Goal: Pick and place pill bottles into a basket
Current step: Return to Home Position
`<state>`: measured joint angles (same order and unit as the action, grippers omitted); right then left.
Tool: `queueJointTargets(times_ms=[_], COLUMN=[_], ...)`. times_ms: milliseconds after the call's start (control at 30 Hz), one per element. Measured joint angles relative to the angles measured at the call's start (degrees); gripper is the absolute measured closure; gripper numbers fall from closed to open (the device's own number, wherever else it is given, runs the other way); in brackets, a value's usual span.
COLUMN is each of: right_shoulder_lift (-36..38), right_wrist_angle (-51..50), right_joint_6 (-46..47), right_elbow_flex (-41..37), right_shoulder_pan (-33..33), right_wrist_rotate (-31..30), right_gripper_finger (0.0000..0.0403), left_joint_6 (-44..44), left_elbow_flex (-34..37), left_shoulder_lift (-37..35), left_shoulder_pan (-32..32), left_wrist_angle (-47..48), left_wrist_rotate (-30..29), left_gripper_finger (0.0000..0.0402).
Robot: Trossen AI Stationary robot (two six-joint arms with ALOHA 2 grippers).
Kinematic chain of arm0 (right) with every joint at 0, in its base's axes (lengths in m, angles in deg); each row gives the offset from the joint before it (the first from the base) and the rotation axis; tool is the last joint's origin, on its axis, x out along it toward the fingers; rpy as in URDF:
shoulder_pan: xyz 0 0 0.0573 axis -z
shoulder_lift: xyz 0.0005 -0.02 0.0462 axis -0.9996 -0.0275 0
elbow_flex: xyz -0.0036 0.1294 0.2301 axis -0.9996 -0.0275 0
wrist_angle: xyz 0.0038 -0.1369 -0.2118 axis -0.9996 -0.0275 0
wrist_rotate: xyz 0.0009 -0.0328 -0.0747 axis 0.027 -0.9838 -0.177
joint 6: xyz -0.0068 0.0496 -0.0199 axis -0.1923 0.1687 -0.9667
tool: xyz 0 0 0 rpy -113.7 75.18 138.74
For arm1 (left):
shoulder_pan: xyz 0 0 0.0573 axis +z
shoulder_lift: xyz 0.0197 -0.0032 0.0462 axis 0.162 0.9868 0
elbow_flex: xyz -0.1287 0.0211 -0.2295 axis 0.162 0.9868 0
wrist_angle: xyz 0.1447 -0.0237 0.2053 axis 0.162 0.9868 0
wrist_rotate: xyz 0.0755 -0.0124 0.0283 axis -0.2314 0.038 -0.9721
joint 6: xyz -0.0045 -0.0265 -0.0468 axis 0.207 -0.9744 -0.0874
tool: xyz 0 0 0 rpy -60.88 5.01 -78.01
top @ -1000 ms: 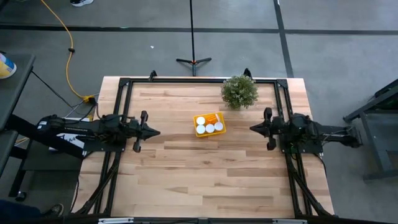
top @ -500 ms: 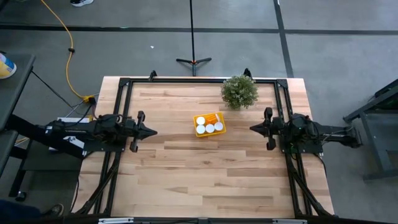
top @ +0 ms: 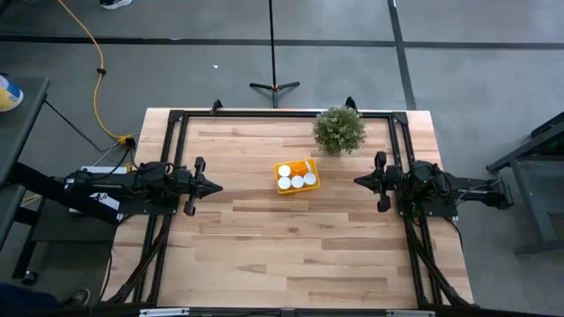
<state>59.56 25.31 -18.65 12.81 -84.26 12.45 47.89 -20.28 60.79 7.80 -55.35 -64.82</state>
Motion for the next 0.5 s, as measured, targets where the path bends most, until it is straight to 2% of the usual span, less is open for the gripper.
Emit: queueJointTargets(times_ms=[233,500], right_shoulder_lift=[0.0,0.0], right_wrist_angle=[0.4,0.4], right_joint_6=[0.0,0.0], right_elbow_flex=[0.0,-0.1], right_shoulder_pan=[0.0,0.0], right_wrist_rotate=[0.3,0.4], right_gripper_finger=[0.0402,0.0402], left_joint_6=[0.1,0.1], left_elbow_flex=[0.0,0.0], left_shoulder_lift=[0.0,0.0], left_shoulder_pan=[0.0,0.0], left_wrist_angle=[0.1,0.2], left_wrist_rotate=[-2.5,-3.8], left_gripper_finger=[0.0366,0.0337])
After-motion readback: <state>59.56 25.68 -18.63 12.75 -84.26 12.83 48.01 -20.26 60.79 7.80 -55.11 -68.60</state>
